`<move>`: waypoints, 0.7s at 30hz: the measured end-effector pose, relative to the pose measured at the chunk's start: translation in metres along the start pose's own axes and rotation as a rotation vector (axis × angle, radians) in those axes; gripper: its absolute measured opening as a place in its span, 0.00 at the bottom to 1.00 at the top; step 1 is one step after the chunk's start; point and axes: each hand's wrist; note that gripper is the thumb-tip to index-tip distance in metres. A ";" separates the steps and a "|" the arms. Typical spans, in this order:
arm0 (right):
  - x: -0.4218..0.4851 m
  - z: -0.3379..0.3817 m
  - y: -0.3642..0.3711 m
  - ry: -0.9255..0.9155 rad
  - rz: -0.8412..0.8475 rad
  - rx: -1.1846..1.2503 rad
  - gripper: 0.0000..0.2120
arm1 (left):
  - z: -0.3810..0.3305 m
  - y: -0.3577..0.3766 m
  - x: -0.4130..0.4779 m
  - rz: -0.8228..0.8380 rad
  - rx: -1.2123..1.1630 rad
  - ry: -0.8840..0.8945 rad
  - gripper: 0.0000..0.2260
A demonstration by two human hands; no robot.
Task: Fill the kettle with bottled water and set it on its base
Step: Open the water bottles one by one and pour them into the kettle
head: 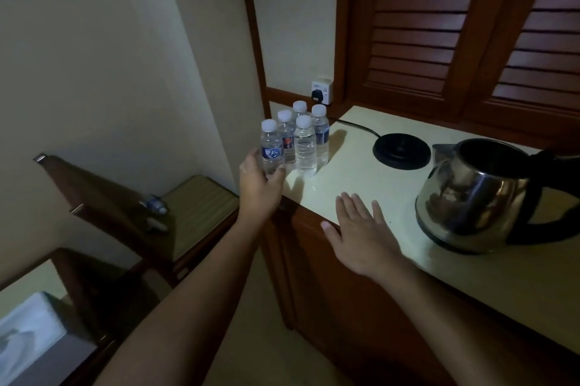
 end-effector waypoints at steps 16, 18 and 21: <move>-0.012 -0.003 -0.026 0.083 -0.241 0.361 0.30 | -0.006 0.009 -0.003 -0.107 -0.171 0.130 0.23; -0.016 -0.006 -0.045 0.082 -0.449 0.489 0.25 | -0.018 -0.001 -0.030 -0.014 -0.213 0.227 0.23; -0.018 -0.010 -0.078 0.009 -0.683 0.625 0.22 | -0.046 -0.007 -0.070 0.239 -0.273 0.347 0.22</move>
Point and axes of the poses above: each hand's wrist, its own x-axis towards the middle knuckle, its own y-axis out of the palm, z = x × y, and after that the axes turned 12 degrees about -z, right-handed
